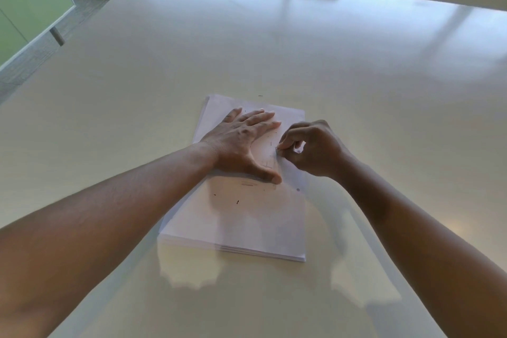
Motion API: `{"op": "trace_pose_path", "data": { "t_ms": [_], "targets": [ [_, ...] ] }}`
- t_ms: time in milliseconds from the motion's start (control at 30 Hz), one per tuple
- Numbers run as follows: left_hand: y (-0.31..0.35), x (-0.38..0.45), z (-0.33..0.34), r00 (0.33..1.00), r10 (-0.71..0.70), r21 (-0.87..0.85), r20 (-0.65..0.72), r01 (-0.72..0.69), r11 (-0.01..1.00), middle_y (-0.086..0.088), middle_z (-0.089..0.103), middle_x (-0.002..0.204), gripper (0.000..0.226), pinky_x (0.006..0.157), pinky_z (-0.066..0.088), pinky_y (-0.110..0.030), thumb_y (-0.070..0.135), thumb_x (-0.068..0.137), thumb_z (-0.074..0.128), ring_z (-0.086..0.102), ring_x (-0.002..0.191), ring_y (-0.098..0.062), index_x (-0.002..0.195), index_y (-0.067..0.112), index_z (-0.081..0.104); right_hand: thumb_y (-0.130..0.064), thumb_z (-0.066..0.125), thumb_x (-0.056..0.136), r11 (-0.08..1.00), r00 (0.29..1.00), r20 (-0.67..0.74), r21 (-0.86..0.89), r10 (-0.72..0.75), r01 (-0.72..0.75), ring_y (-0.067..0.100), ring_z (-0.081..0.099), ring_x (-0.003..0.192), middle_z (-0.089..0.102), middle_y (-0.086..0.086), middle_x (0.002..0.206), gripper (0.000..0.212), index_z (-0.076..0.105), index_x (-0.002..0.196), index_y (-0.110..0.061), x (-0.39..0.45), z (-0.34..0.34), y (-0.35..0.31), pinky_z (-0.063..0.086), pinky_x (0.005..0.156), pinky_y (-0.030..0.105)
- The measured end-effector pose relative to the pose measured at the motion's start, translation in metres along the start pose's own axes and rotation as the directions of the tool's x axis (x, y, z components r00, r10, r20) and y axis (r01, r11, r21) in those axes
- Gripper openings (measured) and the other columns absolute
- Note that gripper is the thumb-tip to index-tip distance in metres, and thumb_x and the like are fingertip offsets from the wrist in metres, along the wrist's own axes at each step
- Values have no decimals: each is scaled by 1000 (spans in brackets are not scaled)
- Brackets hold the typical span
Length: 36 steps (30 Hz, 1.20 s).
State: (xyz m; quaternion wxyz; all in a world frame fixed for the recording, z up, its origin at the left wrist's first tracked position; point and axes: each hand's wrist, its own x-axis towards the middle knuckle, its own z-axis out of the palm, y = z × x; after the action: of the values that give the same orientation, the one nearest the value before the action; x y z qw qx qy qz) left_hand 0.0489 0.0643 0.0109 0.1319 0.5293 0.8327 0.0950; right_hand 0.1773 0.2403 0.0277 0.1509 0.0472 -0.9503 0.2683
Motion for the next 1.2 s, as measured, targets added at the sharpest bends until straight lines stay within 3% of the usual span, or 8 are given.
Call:
{"op": "trace_pose_path", "data": {
  "t_ms": [133,300,367,600,700,900,1067,1200],
  "targets": [
    [0,0,1,1000,-3,-4,-10,3,1000,16,2,172,132,127,-12,-41,101,55,52,-9,156,0,164,37,14,-5,83,71,997,989,131,52,-66,60,10,62,60,73,-2,72,9,77,71,-11,-5,-7,-7,50,62,18],
    [0,1,0,1000,4,-4,-1,-4,1000,15,1,172,134,127,-13,-41,104,52,48,-9,156,0,164,37,13,-6,80,73,1000,1000,-7,-13,-24,24,14,61,60,71,-2,72,7,78,73,-13,9,3,1,55,63,32],
    [-1,1,0,1000,2,-6,-5,-2,1000,15,2,172,135,127,-13,-41,104,52,48,-9,156,0,164,37,14,-5,79,73,1000,1000,-12,-17,-23,22,14,60,60,71,-1,73,7,78,73,-12,8,4,-1,55,63,32],
    [2,-1,-1,1000,-4,-6,-16,4,1000,15,4,172,135,127,-12,-40,102,51,51,-6,156,-1,163,36,17,-5,81,73,987,958,241,73,-156,142,9,61,61,72,-2,72,10,77,71,-13,-15,-13,-16,51,62,20],
    [2,-1,-1,1000,-4,-7,-15,4,1000,14,4,172,134,127,-11,-42,102,52,52,-7,156,-1,164,36,16,-5,82,72,990,970,203,50,-136,128,11,61,60,72,-1,72,10,76,70,-13,-11,-11,-13,51,61,22],
    [1,-1,0,1000,-1,6,-8,1,1000,14,2,172,137,127,-11,-42,105,50,48,-8,156,-1,164,37,12,-5,80,72,998,999,-10,-32,-46,46,14,61,60,72,-1,71,7,78,72,-11,10,3,-1,53,62,29],
    [1,-1,0,1000,-5,-11,-13,5,1000,14,4,172,136,127,-11,-41,102,50,52,-7,156,-1,163,37,15,-5,82,72,995,991,99,57,-91,86,8,58,59,72,-2,71,10,76,70,-12,-4,-1,-10,46,64,12],
    [2,-1,0,1000,-3,-13,-13,3,1000,14,3,172,135,127,-12,-41,102,51,51,-7,156,-1,164,37,15,-6,83,70,996,985,146,40,-88,83,5,56,57,71,-4,69,10,76,68,-14,-2,-3,-11,45,63,11]
  ]
}}
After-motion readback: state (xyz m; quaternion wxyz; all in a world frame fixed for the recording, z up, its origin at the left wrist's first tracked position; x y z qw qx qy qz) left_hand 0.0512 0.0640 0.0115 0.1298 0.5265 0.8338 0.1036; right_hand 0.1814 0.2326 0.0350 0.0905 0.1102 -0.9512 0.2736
